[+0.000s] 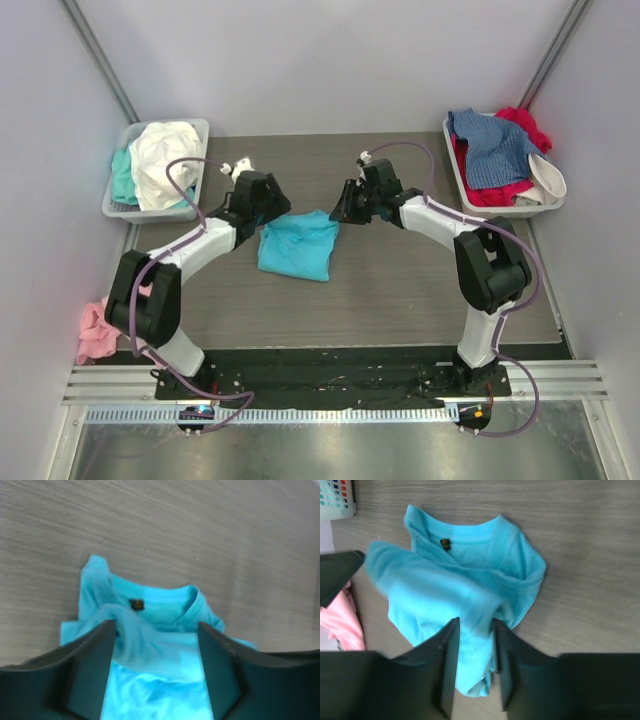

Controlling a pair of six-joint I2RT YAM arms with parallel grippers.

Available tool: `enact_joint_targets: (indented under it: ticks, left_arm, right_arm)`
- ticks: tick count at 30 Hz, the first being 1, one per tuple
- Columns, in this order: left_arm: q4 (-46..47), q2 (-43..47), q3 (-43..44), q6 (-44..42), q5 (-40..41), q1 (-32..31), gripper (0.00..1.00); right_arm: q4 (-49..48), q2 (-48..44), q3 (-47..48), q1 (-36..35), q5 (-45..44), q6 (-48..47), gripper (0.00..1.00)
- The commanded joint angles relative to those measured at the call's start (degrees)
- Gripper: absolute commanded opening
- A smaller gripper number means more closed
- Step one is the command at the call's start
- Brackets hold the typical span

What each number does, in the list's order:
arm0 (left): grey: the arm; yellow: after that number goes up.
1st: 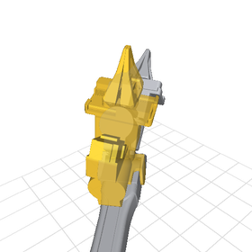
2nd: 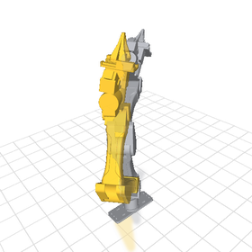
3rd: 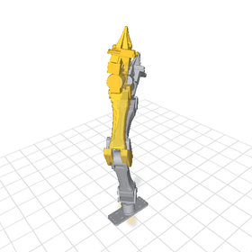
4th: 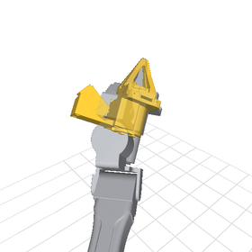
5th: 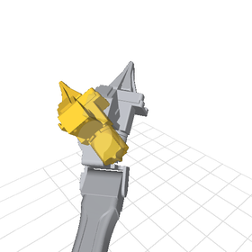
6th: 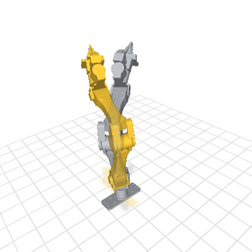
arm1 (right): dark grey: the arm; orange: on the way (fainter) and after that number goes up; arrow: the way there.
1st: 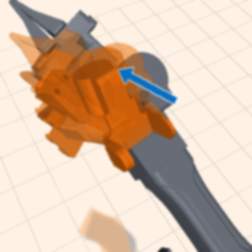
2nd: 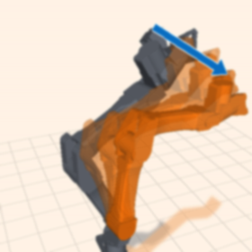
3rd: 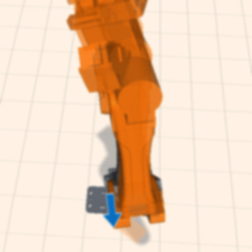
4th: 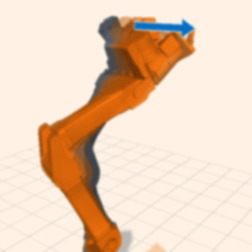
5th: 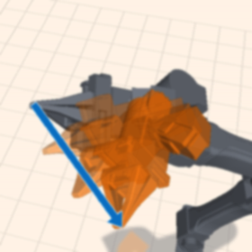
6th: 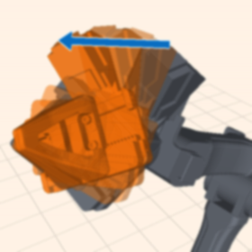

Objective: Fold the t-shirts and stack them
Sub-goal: Fold the tshirt

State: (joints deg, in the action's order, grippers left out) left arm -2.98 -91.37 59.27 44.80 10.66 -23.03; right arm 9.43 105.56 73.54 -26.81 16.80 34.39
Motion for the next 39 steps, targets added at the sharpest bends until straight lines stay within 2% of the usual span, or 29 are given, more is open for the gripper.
enact_joint_targets:
  ticks: [1, 3, 9, 14, 19, 21, 24, 31, 39]
  left_arm:
    - [4.31, -4.6, 7.42, -2.52, -3.88, 3.24, 0.77]
    - [4.04, -5.74, 9.02, -3.31, -4.94, 5.62, 0.86]
    - [1.77, -0.83, 8.94, -4.45, -5.03, 9.4, 0.92]
    - [2.45, 6.02, 0.34, -2.7, -9.42, 9.14, 0.93]
    - [6.67, 11.38, -10.02, -1.12, -13.28, 8.18, 0.93]
    - [9.82, 12.27, -11.88, -0.76, -14.34, 7.65, 0.92]
    - [13.26, 9.82, -12.25, -0.59, -18.12, 6.33, 0.88]
    - [16.96, -0.46, -3.12, -0.41, -22.25, 4.75, 0.8]
    - [20.3, -10.22, 3.75, 1.87, -26.47, 4.83, 0.74]
  right_arm:
    - [-5.65, 0.97, 3.02, 2.37, 0.17, 0.24, 0.47]
    - [-6.0, -1.04, 2.05, 3.69, -1.06, -0.11, 0.51]
    - [-5.13, -8.25, -4.8, 4.84, -4.76, -2.49, 0.56]
    - [-4.42, -11.51, -9.55, 4.84, -0.73, -3.01, 0.56]
    - [-3.89, -12.83, -11.57, 4.66, 2.44, -3.63, 0.56]
    - [-4.59, -12.57, -11.49, 4.22, 6.38, -3.98, 0.56]
    - [-5.74, -11.61, -10.96, 2.73, 11.74, -4.94, 0.56]
    - [-12.42, -10.99, -12.02, 1.06, 21.15, -3.45, 0.55]
    - [-18.04, -4.05, -9.38, 0.27, 26.18, -0.56, 0.55]
